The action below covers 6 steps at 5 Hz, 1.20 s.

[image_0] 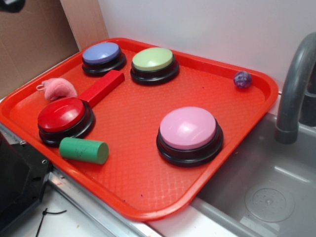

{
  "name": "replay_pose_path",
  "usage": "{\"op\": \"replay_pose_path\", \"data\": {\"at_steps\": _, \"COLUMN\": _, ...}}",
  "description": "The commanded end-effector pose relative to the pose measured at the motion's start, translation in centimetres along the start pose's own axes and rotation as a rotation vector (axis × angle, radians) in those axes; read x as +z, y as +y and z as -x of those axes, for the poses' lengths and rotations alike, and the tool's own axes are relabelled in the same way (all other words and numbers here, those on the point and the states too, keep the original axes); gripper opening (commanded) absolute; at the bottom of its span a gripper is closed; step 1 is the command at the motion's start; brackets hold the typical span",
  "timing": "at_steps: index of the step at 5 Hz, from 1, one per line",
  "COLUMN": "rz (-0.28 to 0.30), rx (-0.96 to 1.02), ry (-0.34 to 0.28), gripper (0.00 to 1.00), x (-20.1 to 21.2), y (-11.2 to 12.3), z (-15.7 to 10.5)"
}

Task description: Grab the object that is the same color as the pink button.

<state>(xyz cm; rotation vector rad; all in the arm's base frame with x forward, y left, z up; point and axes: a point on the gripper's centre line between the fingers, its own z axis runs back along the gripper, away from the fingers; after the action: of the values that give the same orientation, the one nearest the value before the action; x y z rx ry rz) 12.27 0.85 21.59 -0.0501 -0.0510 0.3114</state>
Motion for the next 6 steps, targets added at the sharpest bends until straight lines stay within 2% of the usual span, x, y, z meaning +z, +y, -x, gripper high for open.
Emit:
{"op": "replay_pose_path", "data": {"at_steps": 1, "rz": -0.038, "rx": 0.452, "ry": -0.075, "gripper": 1.00, "x": -3.9, "y": 4.9, "z": -2.8}}
{"op": "replay_pose_path", "data": {"at_steps": 2, "rz": -0.060, "rx": 0.699, "ry": -0.120, "gripper": 1.00, "x": -7.1, "y": 7.8, "z": -4.7}}
{"op": "replay_pose_path", "data": {"at_steps": 3, "rz": -0.153, "rx": 0.849, "ry": -0.164, "gripper": 1.00, "x": -9.9, "y": 9.5, "z": -6.1}}
{"op": "replay_pose_path", "data": {"at_steps": 4, "rz": -0.176, "rx": 0.897, "ry": -0.203, "gripper": 1.00, "x": -12.6, "y": 10.1, "z": -7.1}}
{"op": "replay_pose_path", "data": {"at_steps": 5, "rz": -0.210, "rx": 0.914, "ry": -0.220, "gripper": 1.00, "x": -15.4, "y": 9.4, "z": -7.5}}
{"op": "replay_pose_path", "data": {"at_steps": 6, "rz": -0.244, "rx": 0.922, "ry": -0.202, "gripper": 1.00, "x": -17.5, "y": 9.4, "z": -7.6}}
